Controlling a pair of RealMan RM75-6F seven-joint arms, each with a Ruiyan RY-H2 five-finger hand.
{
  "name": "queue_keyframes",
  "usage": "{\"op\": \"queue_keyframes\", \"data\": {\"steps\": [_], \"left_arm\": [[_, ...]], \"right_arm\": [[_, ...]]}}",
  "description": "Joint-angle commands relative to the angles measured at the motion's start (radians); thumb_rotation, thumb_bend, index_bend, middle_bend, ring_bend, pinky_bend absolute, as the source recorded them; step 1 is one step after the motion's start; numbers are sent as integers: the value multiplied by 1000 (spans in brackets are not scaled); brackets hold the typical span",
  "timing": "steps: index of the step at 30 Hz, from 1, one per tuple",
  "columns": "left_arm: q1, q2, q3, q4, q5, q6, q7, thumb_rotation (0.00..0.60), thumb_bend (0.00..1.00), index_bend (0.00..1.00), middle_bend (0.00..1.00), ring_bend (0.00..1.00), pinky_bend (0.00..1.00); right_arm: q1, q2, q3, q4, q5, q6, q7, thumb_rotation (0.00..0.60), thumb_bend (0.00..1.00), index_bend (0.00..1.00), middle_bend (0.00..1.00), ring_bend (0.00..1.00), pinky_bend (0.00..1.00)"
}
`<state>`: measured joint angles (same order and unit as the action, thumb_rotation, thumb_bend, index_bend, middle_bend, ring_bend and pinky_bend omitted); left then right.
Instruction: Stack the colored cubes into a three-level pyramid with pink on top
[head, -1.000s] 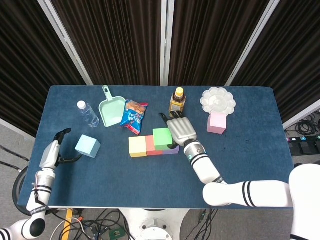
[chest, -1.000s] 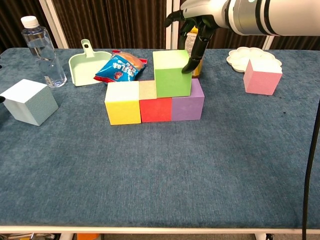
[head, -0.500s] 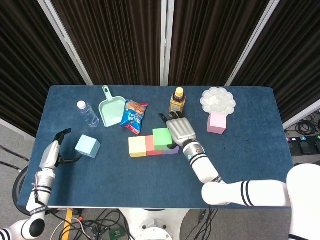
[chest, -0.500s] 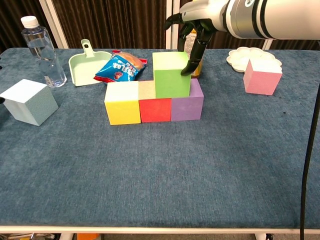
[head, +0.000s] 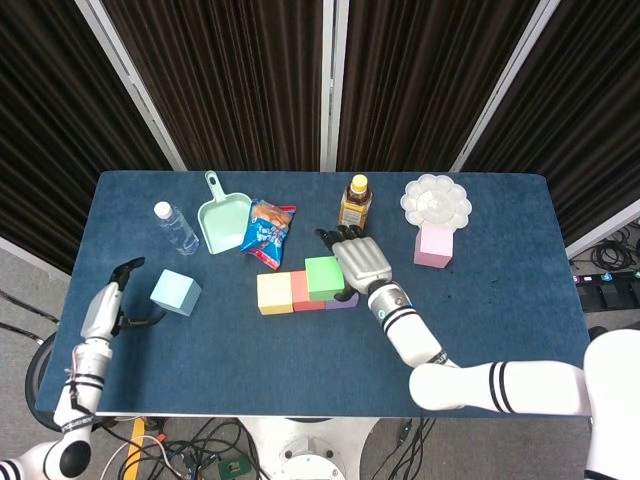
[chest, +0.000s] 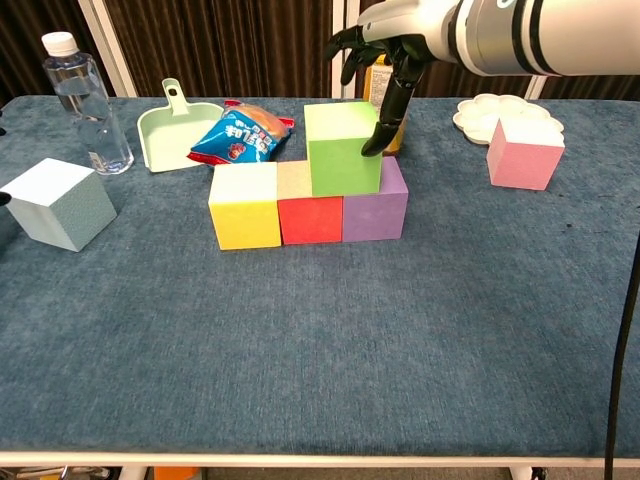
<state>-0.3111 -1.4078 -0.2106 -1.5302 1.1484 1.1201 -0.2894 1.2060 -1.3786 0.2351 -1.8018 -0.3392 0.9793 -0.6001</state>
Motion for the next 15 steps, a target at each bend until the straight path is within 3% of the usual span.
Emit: {"op": "queue_keyframes", "data": {"steps": [1, 8, 15], "left_arm": [[4, -8, 11, -20, 5, 15, 30, 600, 99, 99, 110, 0, 133], [-11, -46, 19, -43, -31, 13, 129, 600, 66, 81, 105, 0, 130], [-43, -83, 2, 17, -17, 8, 149, 600, 64, 75, 63, 0, 129]], "right_arm": [[-12, 16, 4, -16, -19, 2, 18, 600, 4, 0, 87, 0, 0], [-107, 95, 54, -105, -198, 66, 159, 600, 1, 0, 36, 0, 0], [-228, 218, 45, -183, -340, 80, 280, 600, 0, 0, 31, 0, 0]]}}
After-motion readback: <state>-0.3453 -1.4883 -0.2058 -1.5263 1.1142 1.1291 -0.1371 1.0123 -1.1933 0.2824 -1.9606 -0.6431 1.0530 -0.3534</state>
